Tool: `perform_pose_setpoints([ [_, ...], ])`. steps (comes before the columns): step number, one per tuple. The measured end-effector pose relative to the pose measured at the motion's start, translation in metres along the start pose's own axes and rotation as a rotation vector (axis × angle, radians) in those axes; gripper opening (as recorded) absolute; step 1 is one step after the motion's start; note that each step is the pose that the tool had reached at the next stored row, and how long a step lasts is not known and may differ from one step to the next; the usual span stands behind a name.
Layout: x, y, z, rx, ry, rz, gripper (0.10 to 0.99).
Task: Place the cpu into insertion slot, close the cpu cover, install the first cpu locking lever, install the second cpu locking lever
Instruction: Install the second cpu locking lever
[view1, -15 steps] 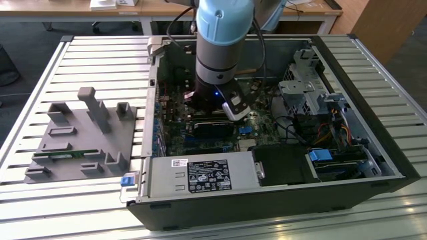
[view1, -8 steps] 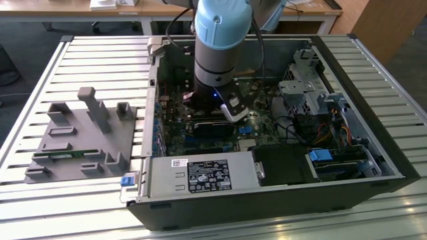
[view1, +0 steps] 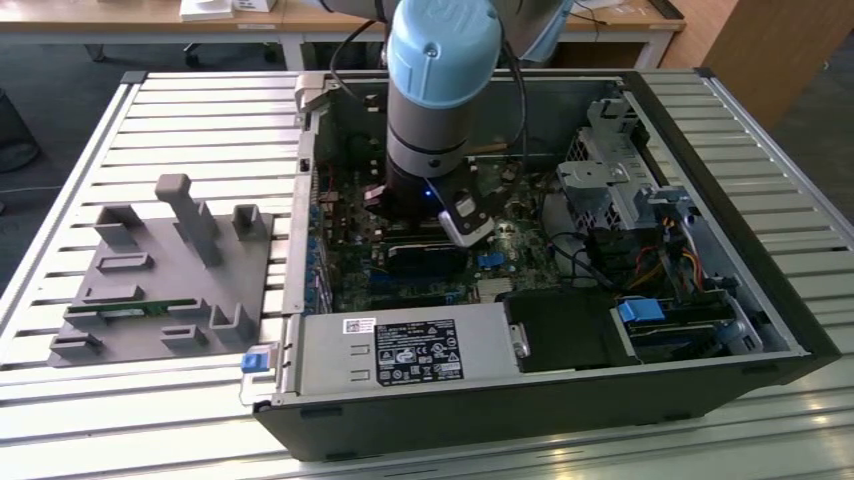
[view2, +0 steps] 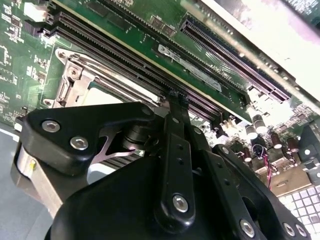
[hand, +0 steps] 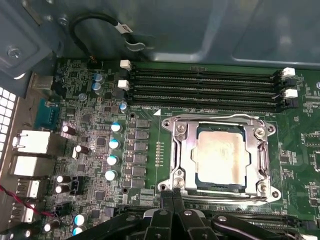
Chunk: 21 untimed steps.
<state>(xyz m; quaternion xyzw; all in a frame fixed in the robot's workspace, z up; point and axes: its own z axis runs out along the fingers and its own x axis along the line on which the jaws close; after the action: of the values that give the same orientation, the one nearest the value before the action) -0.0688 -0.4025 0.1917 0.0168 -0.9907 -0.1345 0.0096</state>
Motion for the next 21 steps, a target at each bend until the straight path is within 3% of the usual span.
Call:
perform_pose_setpoints([
  [11, 0.0045, 0.0004, 0.0059, -0.019, -0.0010, -0.001, 0.106],
  [16, 0.0050, 0.0002, 0.0069, -0.020, -0.0005, -0.001, 0.106],
  [21, 0.0051, 0.0022, -0.0002, -0.020, -0.0007, -0.001, 0.106],
])
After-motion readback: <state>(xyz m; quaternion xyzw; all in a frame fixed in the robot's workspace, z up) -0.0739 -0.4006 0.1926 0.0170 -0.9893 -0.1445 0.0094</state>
